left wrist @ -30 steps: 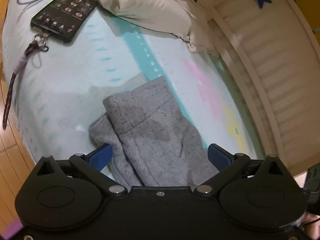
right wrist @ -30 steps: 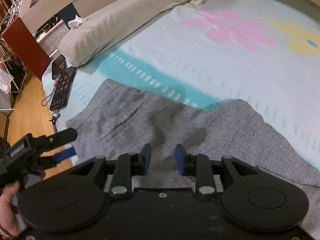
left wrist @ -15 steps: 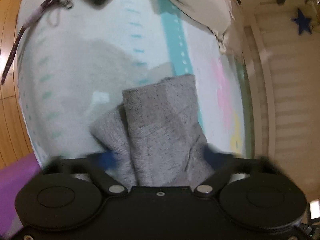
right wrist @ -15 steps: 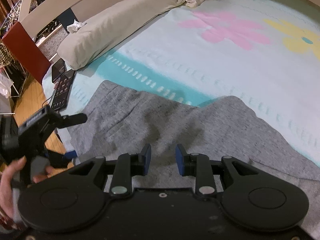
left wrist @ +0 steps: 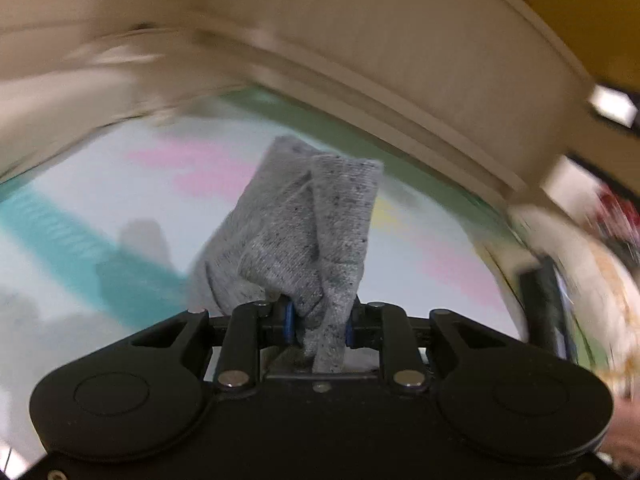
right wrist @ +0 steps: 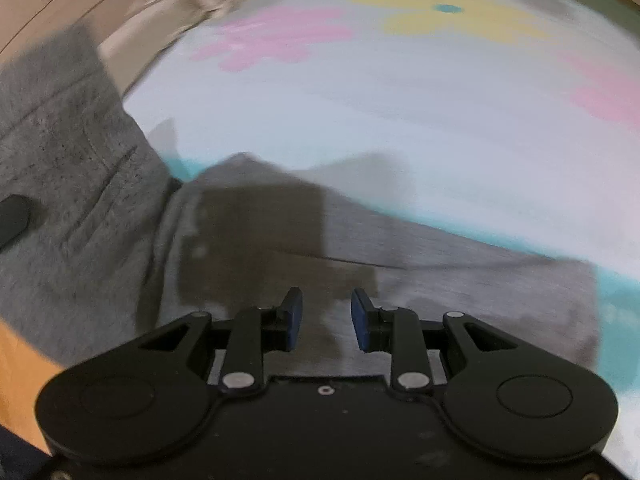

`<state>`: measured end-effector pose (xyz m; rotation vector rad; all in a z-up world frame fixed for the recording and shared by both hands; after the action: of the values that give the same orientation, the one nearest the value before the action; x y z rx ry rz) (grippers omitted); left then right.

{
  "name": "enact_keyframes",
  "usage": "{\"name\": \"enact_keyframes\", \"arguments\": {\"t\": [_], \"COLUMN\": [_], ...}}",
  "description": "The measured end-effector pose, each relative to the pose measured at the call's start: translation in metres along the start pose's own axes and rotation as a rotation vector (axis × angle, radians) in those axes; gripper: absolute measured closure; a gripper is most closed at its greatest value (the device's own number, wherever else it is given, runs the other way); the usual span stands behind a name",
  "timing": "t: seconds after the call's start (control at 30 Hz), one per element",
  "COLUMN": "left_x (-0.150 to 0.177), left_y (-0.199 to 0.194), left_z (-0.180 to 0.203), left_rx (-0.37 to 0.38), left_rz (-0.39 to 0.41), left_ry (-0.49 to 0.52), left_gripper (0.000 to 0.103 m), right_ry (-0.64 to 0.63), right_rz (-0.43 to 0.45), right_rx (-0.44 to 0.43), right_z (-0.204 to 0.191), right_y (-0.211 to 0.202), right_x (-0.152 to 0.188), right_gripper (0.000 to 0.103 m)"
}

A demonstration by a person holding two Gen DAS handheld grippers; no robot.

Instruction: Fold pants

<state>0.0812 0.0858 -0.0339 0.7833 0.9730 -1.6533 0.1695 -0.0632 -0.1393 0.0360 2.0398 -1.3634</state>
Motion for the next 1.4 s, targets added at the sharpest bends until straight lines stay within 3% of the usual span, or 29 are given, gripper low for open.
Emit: {"name": "enact_keyframes", "arguments": {"t": [0.07, 0.13, 0.23, 0.33, 0.5, 0.63, 0.77, 0.9, 1.13, 1.23, 1.4], "left_x": [0.021, 0.052, 0.087, 0.096, 0.061, 0.026, -0.006, -0.025, 0.0, 0.012, 0.03], "left_y": [0.019, 0.041, 0.067, 0.077, 0.07, 0.043, 0.027, 0.04, 0.061, 0.057, 0.052], "left_z": [0.039, 0.072, 0.088, 0.091, 0.099, 0.131, 0.146, 0.102, -0.021, -0.046, -0.057], "left_rx": [0.067, 0.136, 0.132, 0.132, 0.176, 0.35, 0.407, 0.275, -0.104, -0.162, -0.183], "left_rz": [-0.041, -0.133, -0.23, -0.29, -0.195, -0.075, 0.019, -0.001, -0.138, -0.176, -0.234], "left_ry": [0.041, 0.059, 0.061, 0.024, 0.024, 0.025, 0.081, -0.018, -0.147, -0.164, -0.129], "left_gripper": [0.074, 0.073, 0.071, 0.069, 0.056, 0.054, 0.052, 0.052, 0.052, 0.052, 0.052], "right_ry": [0.041, 0.068, 0.051, 0.033, 0.081, 0.129, 0.239, 0.425, 0.89, 0.867, 0.787], "right_rz": [0.001, -0.013, -0.068, -0.079, -0.053, -0.06, -0.049, -0.02, 0.035, 0.012, 0.014], "right_rx": [0.034, 0.068, 0.151, 0.166, 0.175, 0.193, 0.165, 0.094, -0.052, -0.102, -0.116], "right_z": [0.025, 0.049, 0.079, 0.097, 0.116, 0.145, 0.16, 0.173, 0.207, 0.201, 0.188], "right_y": [-0.006, -0.009, -0.007, -0.008, -0.016, -0.021, -0.027, -0.038, -0.046, -0.036, -0.022], "right_x": [0.005, 0.014, 0.035, 0.047, 0.045, 0.048, 0.052, 0.058, 0.073, 0.068, 0.052], "right_gripper": [0.074, 0.074, 0.074, 0.075, 0.074, 0.074, 0.074, 0.073, 0.069, 0.068, 0.068]}}
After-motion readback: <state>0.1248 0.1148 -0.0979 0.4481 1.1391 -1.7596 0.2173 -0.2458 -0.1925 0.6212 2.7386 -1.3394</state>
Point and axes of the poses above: each gripper's, at about its wrist camera, not at the fingertips, and y roughly the way its jaws point, z to its right, x to its underside, the point moved 9 cm from there along y, roughly the way its jaws point, and after that the axes turned 14 degrees about z, right-handed, at the moved point
